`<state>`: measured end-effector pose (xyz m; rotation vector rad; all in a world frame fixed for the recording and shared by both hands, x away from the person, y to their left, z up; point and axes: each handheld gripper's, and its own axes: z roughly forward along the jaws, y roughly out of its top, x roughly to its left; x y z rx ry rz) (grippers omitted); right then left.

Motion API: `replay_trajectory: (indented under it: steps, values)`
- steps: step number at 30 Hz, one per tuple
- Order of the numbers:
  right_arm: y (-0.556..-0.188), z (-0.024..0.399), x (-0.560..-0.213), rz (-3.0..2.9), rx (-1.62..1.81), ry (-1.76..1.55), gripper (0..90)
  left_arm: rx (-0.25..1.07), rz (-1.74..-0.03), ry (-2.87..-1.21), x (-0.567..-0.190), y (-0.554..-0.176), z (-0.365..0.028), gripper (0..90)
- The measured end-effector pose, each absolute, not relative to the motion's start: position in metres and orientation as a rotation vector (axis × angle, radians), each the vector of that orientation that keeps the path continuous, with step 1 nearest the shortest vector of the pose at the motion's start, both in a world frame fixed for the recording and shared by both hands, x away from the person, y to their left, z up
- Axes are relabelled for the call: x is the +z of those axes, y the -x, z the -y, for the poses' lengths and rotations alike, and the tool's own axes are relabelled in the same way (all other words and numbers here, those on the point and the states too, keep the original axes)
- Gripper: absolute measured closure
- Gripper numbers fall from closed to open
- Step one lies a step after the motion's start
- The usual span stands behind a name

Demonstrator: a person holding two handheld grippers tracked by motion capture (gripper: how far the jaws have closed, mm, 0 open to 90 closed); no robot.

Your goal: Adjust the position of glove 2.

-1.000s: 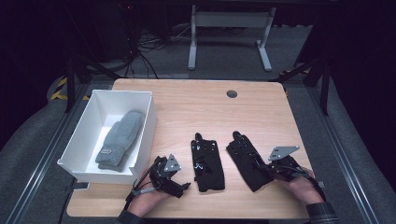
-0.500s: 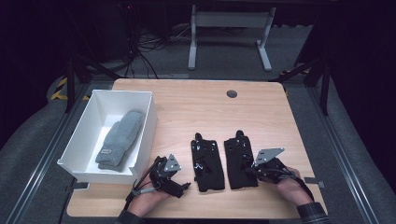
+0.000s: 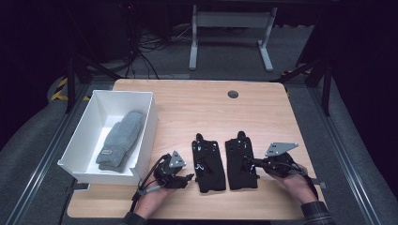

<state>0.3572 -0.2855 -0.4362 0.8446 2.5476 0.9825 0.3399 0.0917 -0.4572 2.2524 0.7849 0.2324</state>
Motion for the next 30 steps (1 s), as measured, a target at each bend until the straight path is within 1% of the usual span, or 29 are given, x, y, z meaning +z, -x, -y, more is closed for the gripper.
replay_trajectory:
  steps: [1, 4, 5, 6, 8, 11, 18, 30]
  values:
    - [-0.36, 0.287, -0.437, -2.542, 0.975, -0.857, 90.0, 0.199, -0.81, -2.238, -0.454, -0.346, -0.089, 56.4]
    - [-0.366, 0.289, -0.438, -2.53, 0.959, -0.882, 90.0, 0.204, -0.845, -2.238, -0.453, -0.352, -0.085, 66.2]
    - [-0.369, 0.29, -0.439, -2.519, 0.948, -0.895, 90.0, 0.194, -0.871, -2.236, -0.454, -0.356, -0.084, 66.2]
    - [-0.376, 0.292, -0.441, -2.511, 0.942, -0.922, 90.0, 0.174, -0.903, -2.217, -0.455, -0.362, -0.083, 70.4]
    - [-0.378, 0.292, -0.441, -2.512, 0.934, -0.929, 90.0, 0.166, -0.918, -2.21, -0.457, -0.365, -0.082, 73.2]
    - [-0.383, 0.291, -0.447, -2.541, 0.908, -0.942, 90.0, 0.153, -0.946, -2.216, -0.46, -0.375, -0.077, 73.9]
    - [-0.383, 0.282, -0.451, -2.579, 0.906, -0.908, 90.0, 0.164, -0.937, -2.218, -0.459, -0.384, -0.069, 76.9]
    - [-0.368, 0.262, -0.45, -2.638, 0.932, -0.814, 90.0, 0.183, -0.923, -2.228, -0.455, -0.404, -0.068, 75.9]
